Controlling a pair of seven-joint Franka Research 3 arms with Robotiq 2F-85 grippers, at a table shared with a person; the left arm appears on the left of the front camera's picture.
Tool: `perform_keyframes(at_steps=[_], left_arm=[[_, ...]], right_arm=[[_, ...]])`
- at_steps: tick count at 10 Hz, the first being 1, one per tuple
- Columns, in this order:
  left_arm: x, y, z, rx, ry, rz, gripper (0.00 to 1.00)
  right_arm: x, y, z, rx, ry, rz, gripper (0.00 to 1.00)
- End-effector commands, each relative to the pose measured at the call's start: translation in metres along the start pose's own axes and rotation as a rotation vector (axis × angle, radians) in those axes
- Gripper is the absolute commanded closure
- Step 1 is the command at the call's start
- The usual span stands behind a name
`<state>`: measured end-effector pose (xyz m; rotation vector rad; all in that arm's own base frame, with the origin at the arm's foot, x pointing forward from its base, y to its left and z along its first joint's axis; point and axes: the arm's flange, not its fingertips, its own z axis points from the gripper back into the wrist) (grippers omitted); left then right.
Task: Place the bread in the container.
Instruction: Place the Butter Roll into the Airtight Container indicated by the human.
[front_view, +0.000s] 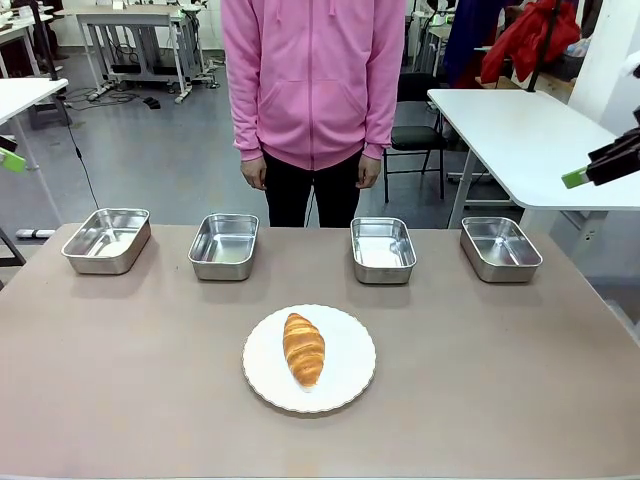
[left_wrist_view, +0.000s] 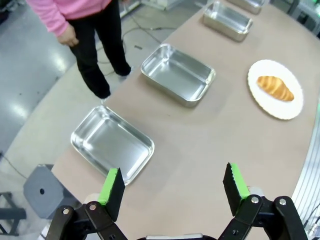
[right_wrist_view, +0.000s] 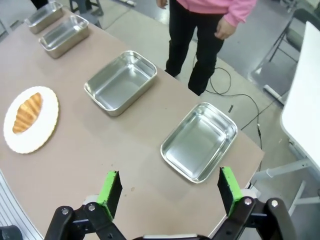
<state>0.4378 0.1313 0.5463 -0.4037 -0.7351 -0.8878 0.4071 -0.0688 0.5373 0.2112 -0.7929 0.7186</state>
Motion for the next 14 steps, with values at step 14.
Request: perform_keyframes(at_steps=[14], left_arm=[[0.002, 0.021, 0.04, -0.087, -0.282, -0.04, 0.0]], right_arm=[[0.005, -0.045, 0.004, 0.137, -0.127, 0.026, 0.0]])
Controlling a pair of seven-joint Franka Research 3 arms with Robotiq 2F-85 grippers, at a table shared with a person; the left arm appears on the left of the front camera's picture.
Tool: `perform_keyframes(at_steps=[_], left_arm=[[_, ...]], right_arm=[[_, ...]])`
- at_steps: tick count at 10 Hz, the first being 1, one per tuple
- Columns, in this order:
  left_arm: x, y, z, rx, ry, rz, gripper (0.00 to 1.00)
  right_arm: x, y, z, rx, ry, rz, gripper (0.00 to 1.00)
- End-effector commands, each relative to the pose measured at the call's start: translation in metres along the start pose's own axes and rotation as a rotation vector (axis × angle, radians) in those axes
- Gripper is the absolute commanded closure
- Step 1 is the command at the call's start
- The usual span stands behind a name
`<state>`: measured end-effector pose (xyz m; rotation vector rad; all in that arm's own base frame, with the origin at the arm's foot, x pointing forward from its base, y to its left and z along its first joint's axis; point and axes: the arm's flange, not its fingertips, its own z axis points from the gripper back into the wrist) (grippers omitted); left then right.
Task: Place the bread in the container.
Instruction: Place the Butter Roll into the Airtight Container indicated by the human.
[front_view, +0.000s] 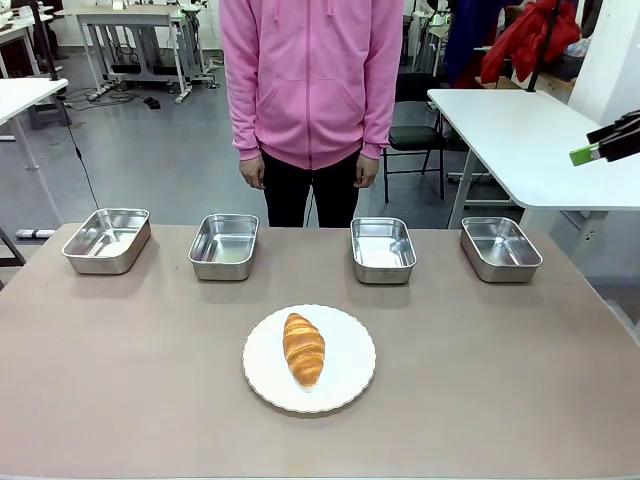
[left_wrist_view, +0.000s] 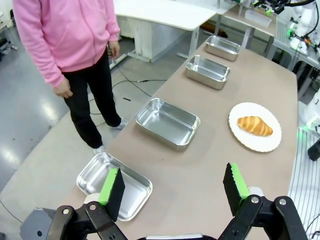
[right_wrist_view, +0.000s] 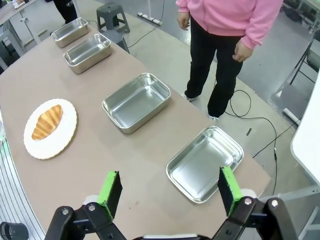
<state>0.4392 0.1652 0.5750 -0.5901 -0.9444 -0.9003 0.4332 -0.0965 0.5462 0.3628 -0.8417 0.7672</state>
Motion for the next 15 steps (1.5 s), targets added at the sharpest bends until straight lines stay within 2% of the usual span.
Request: perform_keyframes(at_steps=[1, 4, 5, 15], left_arm=[[-0.0007, 0.0012, 0.0015, -0.002, -0.01, -0.004, 0.0], [-0.002, 0.0026, -0.0023, 0.012, 0.035, 0.027, 0.0], [-0.0039, 0.0021, 0.001, 0.005, 0.007, 0.01, 0.0], [-0.0039, 0.0021, 0.001, 0.005, 0.007, 0.01, 0.0]], right_arm=[[0.0005, -0.0067, 0.0013, 0.012, -0.028, 0.02, 0.0], [-0.0007, -0.0018, 0.0016, 0.0, -0.002, -0.007, 0.0], [-0.0007, -0.0018, 0.0016, 0.0, -0.002, -0.007, 0.0], [-0.0007, -0.0018, 0.0016, 0.0, -0.002, -0.007, 0.0]])
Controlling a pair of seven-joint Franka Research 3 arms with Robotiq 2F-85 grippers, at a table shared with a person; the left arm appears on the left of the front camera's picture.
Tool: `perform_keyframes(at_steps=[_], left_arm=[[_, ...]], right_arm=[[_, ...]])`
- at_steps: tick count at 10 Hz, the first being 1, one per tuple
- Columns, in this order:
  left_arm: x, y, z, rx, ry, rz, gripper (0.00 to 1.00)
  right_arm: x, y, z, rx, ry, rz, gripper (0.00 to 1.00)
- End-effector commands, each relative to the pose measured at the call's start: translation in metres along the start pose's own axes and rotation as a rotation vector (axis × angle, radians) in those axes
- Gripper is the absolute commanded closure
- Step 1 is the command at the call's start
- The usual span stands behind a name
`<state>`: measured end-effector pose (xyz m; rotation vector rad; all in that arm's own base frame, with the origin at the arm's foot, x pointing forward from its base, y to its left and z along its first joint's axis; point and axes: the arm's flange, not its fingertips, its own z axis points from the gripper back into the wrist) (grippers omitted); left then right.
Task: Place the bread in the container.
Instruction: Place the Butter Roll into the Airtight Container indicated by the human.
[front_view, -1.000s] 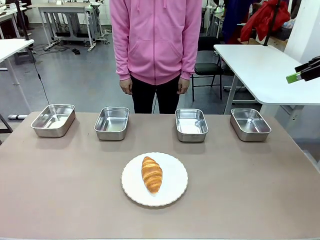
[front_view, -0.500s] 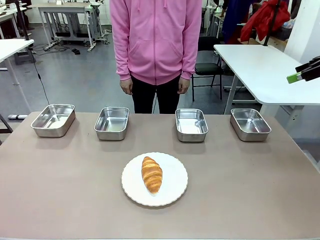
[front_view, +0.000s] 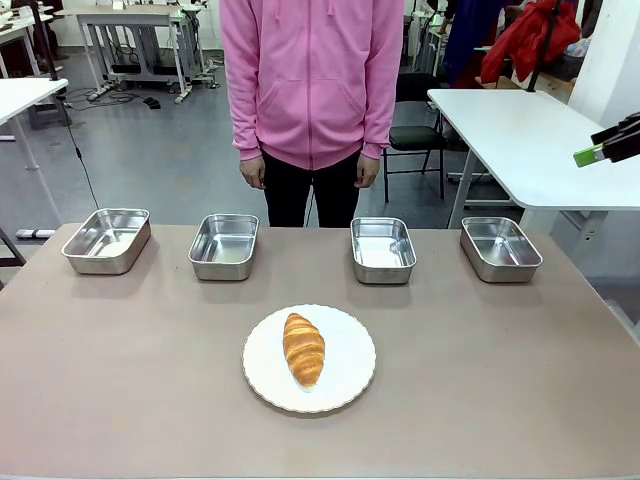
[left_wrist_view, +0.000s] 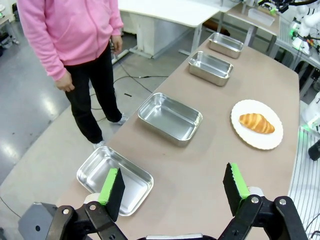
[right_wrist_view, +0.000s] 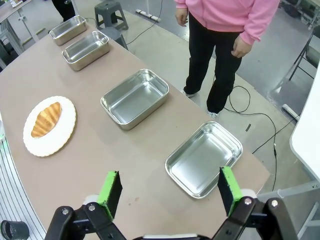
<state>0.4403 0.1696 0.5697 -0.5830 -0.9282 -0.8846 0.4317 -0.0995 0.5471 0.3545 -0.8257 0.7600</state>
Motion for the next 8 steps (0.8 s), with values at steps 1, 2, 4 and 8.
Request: perform_keyframes(at_steps=[1, 2, 4, 8], left_arm=[[0.0021, -0.0014, 0.0007, -0.003, -0.008, -0.007, 0.0], [0.0021, -0.0014, 0.0007, -0.003, -0.008, -0.007, 0.0], [0.0021, -0.0014, 0.0007, -0.003, -0.008, -0.007, 0.0], [0.0021, -0.0014, 0.0007, -0.003, -0.008, -0.007, 0.0]], right_arm=[[0.0007, -0.0008, -0.0015, 0.005, -0.019, 0.001, 0.0], [0.0007, -0.0008, -0.0015, 0.005, -0.019, 0.001, 0.0], [0.0007, -0.0008, -0.0015, 0.005, -0.019, 0.001, 0.0], [0.0007, -0.0008, -0.0015, 0.005, -0.019, 0.001, 0.0]])
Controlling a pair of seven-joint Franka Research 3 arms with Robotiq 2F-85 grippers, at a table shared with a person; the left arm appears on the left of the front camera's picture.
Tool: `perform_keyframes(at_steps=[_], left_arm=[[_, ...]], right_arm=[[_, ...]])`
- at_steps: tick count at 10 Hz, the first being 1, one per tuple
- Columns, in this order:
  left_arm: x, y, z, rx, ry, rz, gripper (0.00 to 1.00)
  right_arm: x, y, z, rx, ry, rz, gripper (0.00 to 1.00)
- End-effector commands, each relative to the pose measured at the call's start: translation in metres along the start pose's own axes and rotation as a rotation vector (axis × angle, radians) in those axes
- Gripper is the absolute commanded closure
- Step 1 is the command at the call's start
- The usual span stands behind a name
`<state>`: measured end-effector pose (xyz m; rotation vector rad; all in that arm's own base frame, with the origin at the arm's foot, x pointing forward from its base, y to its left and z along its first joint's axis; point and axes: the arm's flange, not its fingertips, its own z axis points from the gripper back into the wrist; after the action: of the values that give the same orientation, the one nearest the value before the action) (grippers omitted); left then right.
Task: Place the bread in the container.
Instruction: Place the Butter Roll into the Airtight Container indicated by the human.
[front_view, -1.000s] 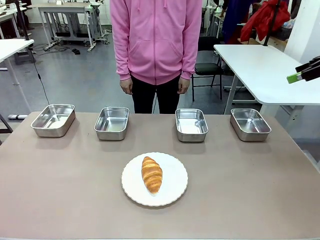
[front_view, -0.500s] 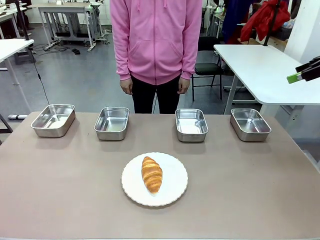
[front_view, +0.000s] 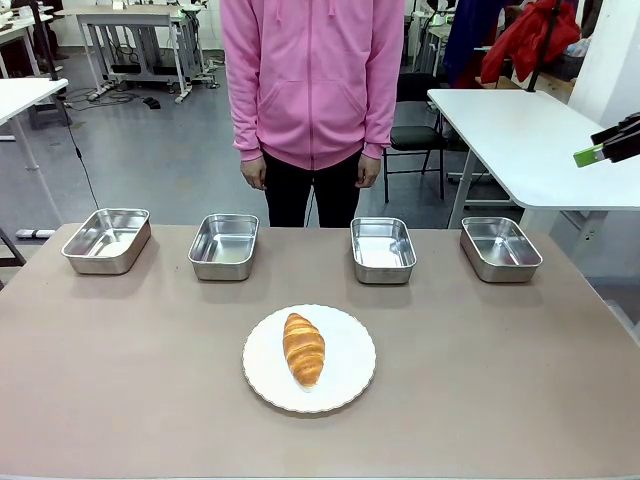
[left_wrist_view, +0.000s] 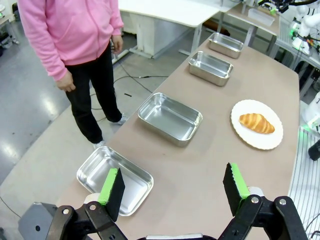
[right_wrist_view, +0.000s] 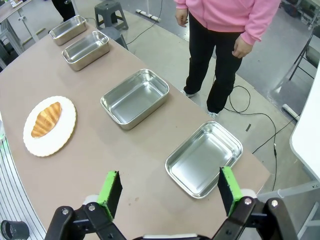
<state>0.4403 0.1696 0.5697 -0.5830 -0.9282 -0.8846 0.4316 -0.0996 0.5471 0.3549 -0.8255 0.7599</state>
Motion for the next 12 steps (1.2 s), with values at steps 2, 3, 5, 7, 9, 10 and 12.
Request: perform_keyframes(at_steps=[2, 3, 5, 7, 9, 10, 12], left_arm=[[0.0021, -0.0014, 0.0007, -0.003, -0.008, -0.007, 0.0], [0.0021, -0.0014, 0.0007, -0.003, -0.008, -0.007, 0.0], [0.0021, -0.0014, 0.0007, -0.003, -0.008, -0.007, 0.0], [0.0021, -0.0014, 0.0007, -0.003, -0.008, -0.007, 0.0], [0.0021, -0.0014, 0.0007, -0.003, -0.008, -0.007, 0.0], [0.0021, -0.0014, 0.0007, -0.003, -0.008, -0.007, 0.0], [0.0021, -0.0014, 0.0007, -0.003, -0.008, -0.007, 0.0]], right_arm=[[0.0008, -0.0007, -0.0016, 0.005, -0.019, 0.001, 0.0], [0.0008, -0.0007, -0.0016, 0.005, -0.019, 0.001, 0.0], [0.0008, -0.0007, -0.0016, 0.005, -0.019, 0.001, 0.0], [0.0008, -0.0007, -0.0016, 0.005, -0.019, 0.001, 0.0], [0.0008, -0.0007, -0.0016, 0.005, -0.019, 0.001, 0.0], [0.0008, -0.0007, -0.0016, 0.005, -0.019, 0.001, 0.0], [0.0008, -0.0007, -0.0016, 0.005, -0.019, 0.001, 0.0]])
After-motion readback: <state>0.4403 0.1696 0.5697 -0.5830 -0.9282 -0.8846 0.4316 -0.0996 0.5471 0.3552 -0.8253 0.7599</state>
